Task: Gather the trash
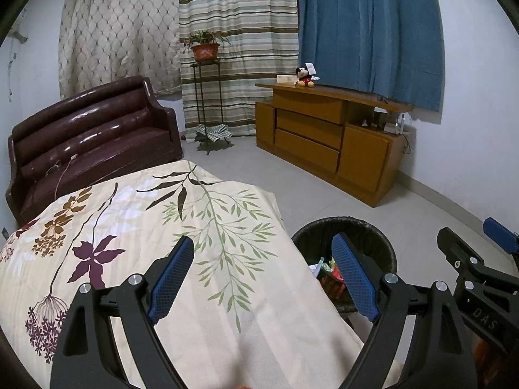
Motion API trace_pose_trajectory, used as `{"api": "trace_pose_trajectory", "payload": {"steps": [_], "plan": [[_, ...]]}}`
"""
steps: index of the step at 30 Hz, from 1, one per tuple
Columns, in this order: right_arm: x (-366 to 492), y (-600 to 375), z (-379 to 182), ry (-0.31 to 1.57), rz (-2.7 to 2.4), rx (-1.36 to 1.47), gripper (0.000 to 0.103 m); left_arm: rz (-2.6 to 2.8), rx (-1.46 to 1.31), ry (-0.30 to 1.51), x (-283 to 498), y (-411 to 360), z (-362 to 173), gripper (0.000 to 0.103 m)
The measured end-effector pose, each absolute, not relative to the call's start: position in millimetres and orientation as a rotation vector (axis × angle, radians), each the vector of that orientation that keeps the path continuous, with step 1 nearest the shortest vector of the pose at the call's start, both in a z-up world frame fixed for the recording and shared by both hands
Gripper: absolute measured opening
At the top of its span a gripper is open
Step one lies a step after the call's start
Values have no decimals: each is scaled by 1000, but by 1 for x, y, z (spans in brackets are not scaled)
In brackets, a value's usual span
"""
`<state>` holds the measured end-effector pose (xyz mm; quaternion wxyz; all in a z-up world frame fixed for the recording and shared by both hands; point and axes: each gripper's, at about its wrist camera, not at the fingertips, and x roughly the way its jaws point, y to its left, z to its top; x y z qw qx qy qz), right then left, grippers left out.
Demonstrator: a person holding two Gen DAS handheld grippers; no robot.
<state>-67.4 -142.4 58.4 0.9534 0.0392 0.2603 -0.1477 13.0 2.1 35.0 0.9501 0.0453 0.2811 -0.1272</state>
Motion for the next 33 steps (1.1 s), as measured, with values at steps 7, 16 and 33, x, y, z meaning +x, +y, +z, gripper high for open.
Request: {"api": "trace_pose_trajectory", "payload": {"steps": [7, 16, 33], "plan": [[-69, -142, 59, 530, -299, 80, 88, -271, 86, 579, 14, 0, 33, 84], [-68, -141, 59, 531, -300, 79, 88, -278, 80, 582, 17, 0, 31, 84], [-69, -140, 61, 532, -299, 79, 88, -267, 101, 596, 17, -2, 22, 86]]}}
